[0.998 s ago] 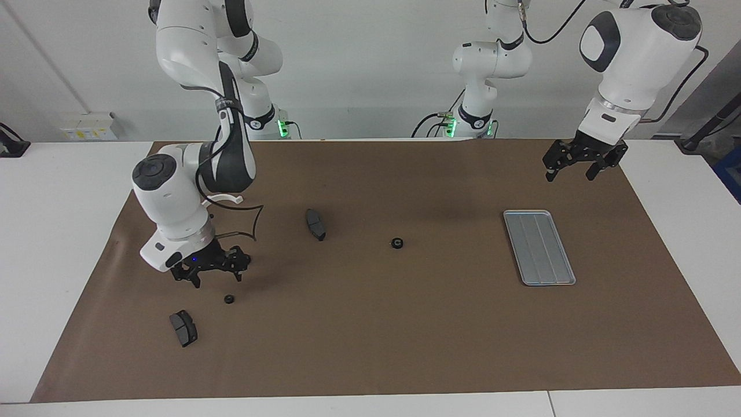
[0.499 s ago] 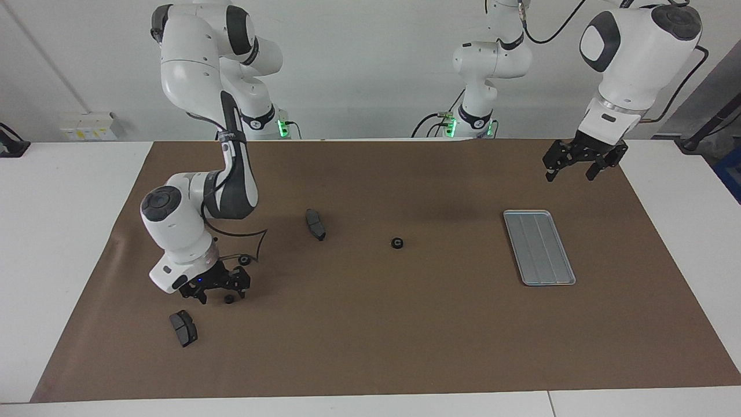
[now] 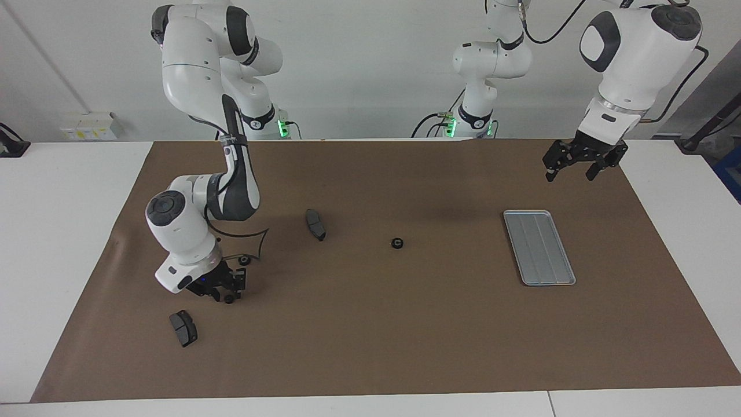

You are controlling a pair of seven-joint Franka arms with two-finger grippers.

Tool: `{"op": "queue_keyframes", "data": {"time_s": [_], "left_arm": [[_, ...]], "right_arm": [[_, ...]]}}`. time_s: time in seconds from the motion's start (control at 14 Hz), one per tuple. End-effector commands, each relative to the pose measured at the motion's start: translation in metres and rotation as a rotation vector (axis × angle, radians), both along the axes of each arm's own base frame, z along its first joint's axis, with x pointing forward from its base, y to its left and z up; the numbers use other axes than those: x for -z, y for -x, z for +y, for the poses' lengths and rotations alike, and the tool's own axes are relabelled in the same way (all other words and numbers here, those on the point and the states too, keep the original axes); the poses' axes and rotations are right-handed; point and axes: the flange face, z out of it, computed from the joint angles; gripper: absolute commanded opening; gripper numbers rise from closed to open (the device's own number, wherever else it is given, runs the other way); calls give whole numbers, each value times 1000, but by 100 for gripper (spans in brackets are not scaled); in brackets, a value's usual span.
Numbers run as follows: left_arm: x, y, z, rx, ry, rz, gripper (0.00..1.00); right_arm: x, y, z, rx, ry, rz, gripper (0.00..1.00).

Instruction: Pick bearing gear from pile to tray

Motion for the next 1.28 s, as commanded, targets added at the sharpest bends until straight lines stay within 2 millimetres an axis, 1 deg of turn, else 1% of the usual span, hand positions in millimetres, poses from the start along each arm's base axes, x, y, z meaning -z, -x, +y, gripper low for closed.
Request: {"op": "queue_keyframes", "data": {"time_s": [0.0,0.21,0.57,0.64,1.21], "left_arm": [[-2,9,3,7,-17,1,100],[-1,8,2,9,-17,2,100],[-1,8,3,8,-17,2,100],[-1,8,3,7,-17,2,100],[-1,8,2,9,-17,2,100]], "right_arm": [[-1,7,-1,-1,-21,2,44],[2,11,-2,-1,-21,19,44],[0,7,-2,7,-19,-19,44],[2,6,-3,7,-17,-25,44],[2,6,-3,23,-19,-31,44]]}}
